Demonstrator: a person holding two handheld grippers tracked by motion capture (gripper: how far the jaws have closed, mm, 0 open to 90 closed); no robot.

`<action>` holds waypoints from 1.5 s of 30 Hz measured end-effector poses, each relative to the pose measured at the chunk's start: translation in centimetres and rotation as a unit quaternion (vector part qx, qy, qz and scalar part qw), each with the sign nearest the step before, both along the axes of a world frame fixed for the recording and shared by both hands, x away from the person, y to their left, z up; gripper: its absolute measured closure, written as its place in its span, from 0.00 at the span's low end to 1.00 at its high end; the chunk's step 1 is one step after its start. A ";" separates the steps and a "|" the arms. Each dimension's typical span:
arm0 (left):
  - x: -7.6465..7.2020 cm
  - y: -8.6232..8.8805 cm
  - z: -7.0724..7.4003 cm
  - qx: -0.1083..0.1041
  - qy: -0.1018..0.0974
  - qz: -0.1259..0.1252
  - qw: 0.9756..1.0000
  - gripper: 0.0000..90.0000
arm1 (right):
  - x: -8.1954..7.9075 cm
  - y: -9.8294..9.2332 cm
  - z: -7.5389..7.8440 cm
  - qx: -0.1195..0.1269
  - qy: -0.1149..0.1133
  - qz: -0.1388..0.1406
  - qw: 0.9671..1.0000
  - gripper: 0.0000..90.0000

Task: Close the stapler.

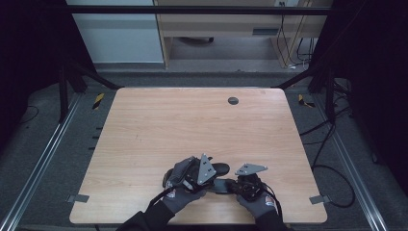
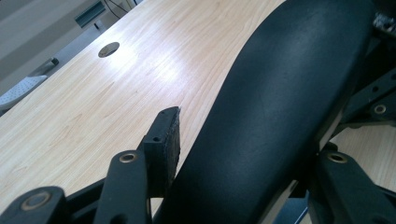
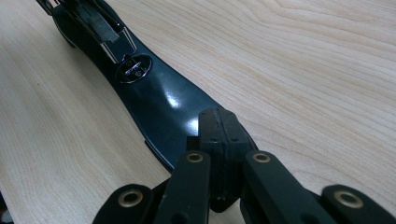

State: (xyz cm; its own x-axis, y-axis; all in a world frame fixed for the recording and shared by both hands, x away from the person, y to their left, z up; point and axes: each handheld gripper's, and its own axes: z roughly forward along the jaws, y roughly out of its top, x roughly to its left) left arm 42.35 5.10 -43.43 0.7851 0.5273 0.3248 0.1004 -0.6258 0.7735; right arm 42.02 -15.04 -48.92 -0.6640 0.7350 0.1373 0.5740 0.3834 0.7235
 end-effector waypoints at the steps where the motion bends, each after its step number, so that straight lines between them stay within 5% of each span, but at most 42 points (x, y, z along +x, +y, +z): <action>1: 0.0 -0.1 -0.1 0.004 0.000 0.001 1.000 0.53 | 0.0 0.0 0.0 0.000 0.001 0.000 1.000 1.00; 24: -0.7 -1.7 -2.4 0.081 -0.029 -0.006 0.996 0.47 | 0.0 -0.4 -0.1 0.004 0.000 -0.001 1.000 1.00; 45: -0.8 -1.3 -2.8 0.087 -0.030 -0.013 0.996 0.36 | 0.3 -2.3 0.5 0.018 -0.016 -0.037 0.999 0.97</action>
State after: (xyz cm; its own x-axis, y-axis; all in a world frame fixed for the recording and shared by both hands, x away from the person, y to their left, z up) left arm 41.52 3.81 -46.21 0.7747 0.4379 0.4561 0.0387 -0.7529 0.6570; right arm 42.31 -17.32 -48.41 -0.6121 0.7774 0.1446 0.5768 0.3139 0.7541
